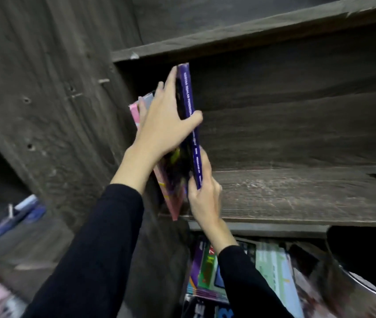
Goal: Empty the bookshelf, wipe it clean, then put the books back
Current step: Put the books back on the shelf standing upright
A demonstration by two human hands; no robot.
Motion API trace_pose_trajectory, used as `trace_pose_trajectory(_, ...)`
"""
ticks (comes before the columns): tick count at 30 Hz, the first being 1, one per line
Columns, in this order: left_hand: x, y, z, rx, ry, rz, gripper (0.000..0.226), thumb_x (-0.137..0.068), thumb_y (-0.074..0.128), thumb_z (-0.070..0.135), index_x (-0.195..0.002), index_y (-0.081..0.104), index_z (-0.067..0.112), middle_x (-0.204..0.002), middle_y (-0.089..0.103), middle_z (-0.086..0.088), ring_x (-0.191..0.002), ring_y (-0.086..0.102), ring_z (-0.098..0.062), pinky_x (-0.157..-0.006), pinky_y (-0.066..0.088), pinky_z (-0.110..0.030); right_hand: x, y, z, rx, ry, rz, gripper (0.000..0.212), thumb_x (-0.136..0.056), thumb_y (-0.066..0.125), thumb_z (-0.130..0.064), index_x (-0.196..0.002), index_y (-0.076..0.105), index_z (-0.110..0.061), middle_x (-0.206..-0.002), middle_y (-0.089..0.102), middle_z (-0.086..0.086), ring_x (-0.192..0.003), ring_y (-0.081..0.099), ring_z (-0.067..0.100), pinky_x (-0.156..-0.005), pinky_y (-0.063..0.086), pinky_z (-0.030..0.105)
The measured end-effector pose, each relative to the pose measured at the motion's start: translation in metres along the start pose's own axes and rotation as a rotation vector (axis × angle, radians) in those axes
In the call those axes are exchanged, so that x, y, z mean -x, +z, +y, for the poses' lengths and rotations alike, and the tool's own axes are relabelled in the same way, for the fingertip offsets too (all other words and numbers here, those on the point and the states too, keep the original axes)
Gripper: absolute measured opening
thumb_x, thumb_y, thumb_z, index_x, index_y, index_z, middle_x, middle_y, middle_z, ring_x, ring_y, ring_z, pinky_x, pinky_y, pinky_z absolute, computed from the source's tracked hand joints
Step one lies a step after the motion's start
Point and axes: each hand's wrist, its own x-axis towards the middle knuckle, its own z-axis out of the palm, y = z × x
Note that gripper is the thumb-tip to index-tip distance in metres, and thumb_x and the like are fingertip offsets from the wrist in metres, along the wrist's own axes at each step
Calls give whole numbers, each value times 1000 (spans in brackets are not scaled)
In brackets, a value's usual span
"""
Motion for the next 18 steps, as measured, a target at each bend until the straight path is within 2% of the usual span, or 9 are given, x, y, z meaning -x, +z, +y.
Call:
trace_pose_trajectory(2, 8, -5, -10, -197, -28, -4, 92, -78, 53, 46, -151, 7, 16, -158, 16, -2, -146, 5, -21, -114, -4, -52, 7, 10, 4, 12, -1, -75, 76, -81, 54, -1, -141, 22, -38, -136, 56, 5, -92, 62, 35, -69, 45, 36)
trace_pose_trajectory(5, 21, -5, -21, -310, -30, -16, 92, -80, 51, 46, -150, 6, 8, -159, 9, -7, -146, -5, -24, -114, -8, -48, 15, 19, 15, 23, 83, -208, 77, -86, 50, -7, -138, 14, -50, -139, 53, 1, -87, 63, 41, -67, 49, 39)
trace_pose_trajectory(8, 30, 2, -30, -372, -16, -29, 96, -84, 58, 39, -149, -3, 1, -159, -2, -12, -145, -11, -27, -115, -11, -42, 19, 19, 21, -43, 161, -339, 74, -94, 51, -12, -141, 14, -55, -142, 50, 2, -105, 59, 40, -83, 47, 41)
trace_pose_trajectory(10, 33, 5, -34, -382, 3, -5, 99, -84, 59, 38, -149, -5, 1, -159, -5, -10, -145, -12, -25, -114, -12, -41, 20, 19, 22, -91, 204, -453, 69, -97, 52, -19, -139, 9, -52, -145, 46, 1, -121, 52, 32, -93, 40, 32)
trace_pose_trajectory(12, 35, 3, -36, -379, 24, 1, 100, -83, 60, 41, -150, -4, 4, -159, -3, -5, -146, -11, -22, -115, -9, -42, 18, 18, 26, -112, 249, -529, 74, -95, 55, -26, -140, 3, -55, -148, 42, -3, -128, 47, 26, -97, 37, 28)
trace_pose_trajectory(14, 35, -2, -37, -370, 44, -5, 100, -83, 62, 44, -150, -2, 8, -160, 3, -1, -146, -7, -21, -115, -6, -44, 16, 13, 34, -119, 301, -645, 87, -88, 65, -34, -142, 1, -58, -150, 38, -7, -132, 43, 20, -104, 37, 31)
trace_pose_trajectory(16, 34, -9, -39, -359, 55, -13, 100, -81, 66, 44, -151, 3, 11, -159, 11, 1, -146, -2, -19, -116, -2, -44, 18, 5, 47, -117, 349, -819, 103, -77, 78, -32, -144, 3, -55, -152, 33, -8, -136, 36, 14, -111, 31, 30)
trace_pose_trajectory(18, 33, -16, -42, -355, 59, -32, 99, -78, 71, 46, -150, 12, 13, -157, 17, 1, -146, 1, -17, -116, -2, -44, 23, -3, 58, -83, 399, -932, 109, -71, 82, -26, -145, 7, -54, -152, 34, -5, -136, 36, 15, -111, 30, 29)
